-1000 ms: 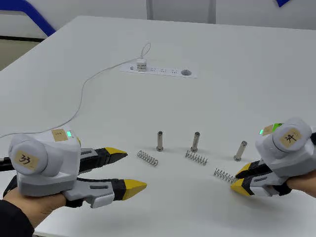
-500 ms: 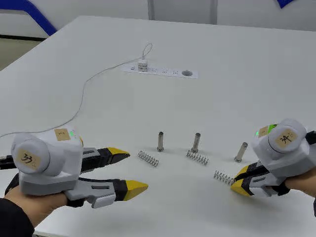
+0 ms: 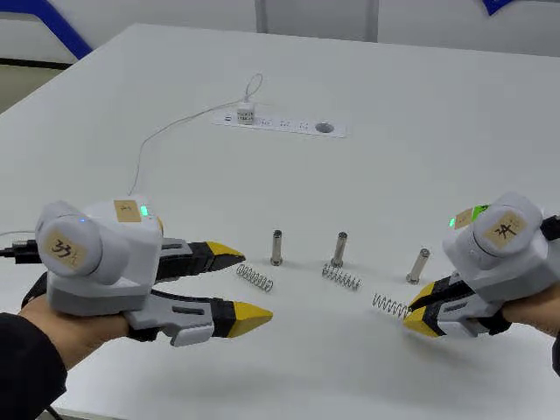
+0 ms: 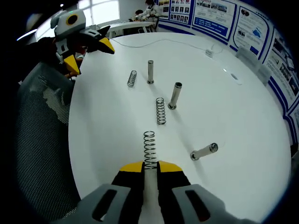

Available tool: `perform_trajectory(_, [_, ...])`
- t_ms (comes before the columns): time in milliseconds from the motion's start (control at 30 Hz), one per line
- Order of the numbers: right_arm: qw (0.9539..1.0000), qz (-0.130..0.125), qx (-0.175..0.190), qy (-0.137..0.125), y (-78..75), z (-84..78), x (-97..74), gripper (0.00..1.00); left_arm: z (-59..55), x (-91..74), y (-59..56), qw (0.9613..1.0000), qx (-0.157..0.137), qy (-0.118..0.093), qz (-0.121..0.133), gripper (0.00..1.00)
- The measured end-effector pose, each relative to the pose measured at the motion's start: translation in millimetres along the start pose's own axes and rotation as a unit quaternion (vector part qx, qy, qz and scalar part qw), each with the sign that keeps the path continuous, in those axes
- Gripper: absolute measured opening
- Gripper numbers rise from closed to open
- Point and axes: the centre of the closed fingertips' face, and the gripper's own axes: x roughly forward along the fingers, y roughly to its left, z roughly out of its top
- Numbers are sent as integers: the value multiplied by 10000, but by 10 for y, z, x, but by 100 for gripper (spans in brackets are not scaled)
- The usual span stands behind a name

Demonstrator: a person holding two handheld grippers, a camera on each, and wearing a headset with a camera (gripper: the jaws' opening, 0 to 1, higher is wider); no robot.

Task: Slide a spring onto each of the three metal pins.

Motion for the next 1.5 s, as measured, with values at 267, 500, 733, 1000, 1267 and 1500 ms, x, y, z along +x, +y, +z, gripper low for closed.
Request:
perform_trajectory(267, [9998, 135, -135, -47, 104, 131, -33, 11, 110, 151, -89, 9992, 282, 70, -287, 46])
perform_trajectory(500, [9992, 195, -351, -54, 172, 262, -78, 11, 116, 323, -175, 9979, 388, 125, -509, 43])
perform_trajectory(733, [9981, 278, -554, -63, 268, 364, -122, 11, 72, 446, -275, 9961, 469, 238, -710, 41])
perform_trajectory(1000, [9957, 460, -792, -117, 429, 504, -153, 11, 59, 504, -341, 9951, 487, 237, -823, 38])
perform_trajectory(1267, [9923, 620, -1063, -136, 560, 618, -164, 11, 35, 523, -416, 9940, 550, 238, -920, 35])
perform_trajectory(1500, [9883, 786, -1306, -95, 667, 653, -170, 11, 26, 534, -480, 9921, 698, 244, -1015, 29])
